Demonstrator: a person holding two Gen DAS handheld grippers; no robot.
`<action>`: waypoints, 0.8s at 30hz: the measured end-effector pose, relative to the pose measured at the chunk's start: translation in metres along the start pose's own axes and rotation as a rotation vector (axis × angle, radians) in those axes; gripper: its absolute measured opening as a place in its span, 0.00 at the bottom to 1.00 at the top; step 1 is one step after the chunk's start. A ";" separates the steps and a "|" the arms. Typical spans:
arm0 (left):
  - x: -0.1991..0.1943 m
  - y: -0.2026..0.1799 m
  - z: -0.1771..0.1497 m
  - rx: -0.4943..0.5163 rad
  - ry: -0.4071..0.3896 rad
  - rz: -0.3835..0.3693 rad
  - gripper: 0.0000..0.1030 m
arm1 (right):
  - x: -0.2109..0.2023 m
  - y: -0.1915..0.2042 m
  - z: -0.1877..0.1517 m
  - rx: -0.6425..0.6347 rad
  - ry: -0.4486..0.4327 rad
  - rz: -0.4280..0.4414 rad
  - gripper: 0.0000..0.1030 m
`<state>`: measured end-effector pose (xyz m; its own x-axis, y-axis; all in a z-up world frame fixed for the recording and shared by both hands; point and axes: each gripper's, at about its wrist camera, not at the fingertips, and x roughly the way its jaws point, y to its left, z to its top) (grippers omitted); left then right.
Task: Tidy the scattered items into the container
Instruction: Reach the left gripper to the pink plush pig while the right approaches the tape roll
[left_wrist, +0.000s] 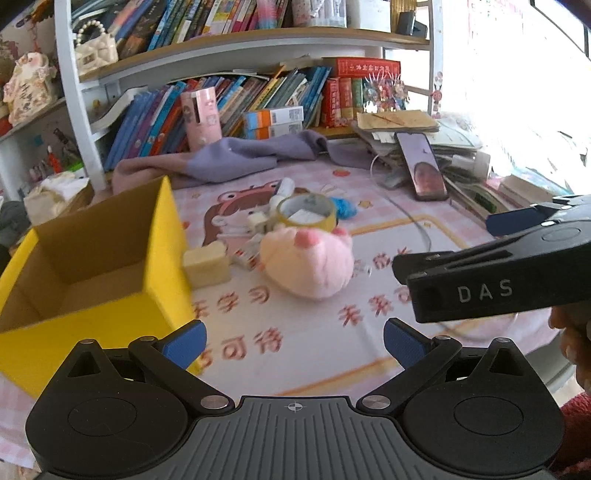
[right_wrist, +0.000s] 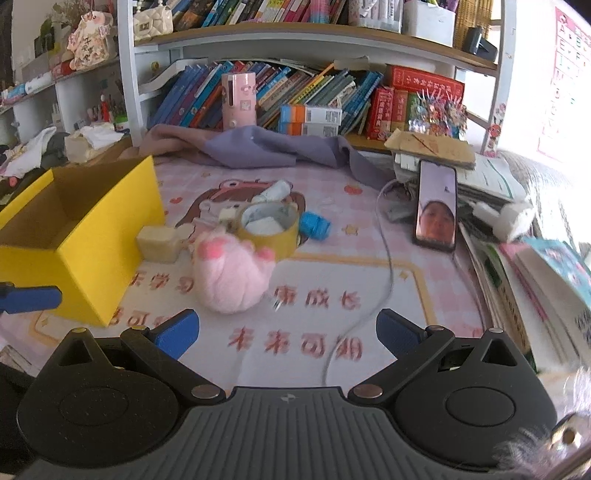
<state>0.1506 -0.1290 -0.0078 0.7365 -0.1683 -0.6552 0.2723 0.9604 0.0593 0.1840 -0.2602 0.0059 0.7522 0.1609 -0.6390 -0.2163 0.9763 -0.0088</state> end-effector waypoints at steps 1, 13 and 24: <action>0.004 -0.003 0.004 0.000 -0.001 0.003 1.00 | 0.003 -0.004 0.004 -0.005 -0.002 0.006 1.00; 0.068 -0.017 0.043 -0.114 0.045 0.079 0.99 | 0.071 -0.034 0.060 -0.188 -0.018 0.150 1.00; 0.120 -0.029 0.056 -0.156 0.104 0.145 0.99 | 0.166 -0.034 0.096 -0.295 0.105 0.309 1.00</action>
<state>0.2656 -0.1894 -0.0463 0.6908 -0.0096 -0.7230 0.0632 0.9969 0.0472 0.3761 -0.2532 -0.0255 0.5600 0.4080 -0.7210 -0.6011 0.7990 -0.0148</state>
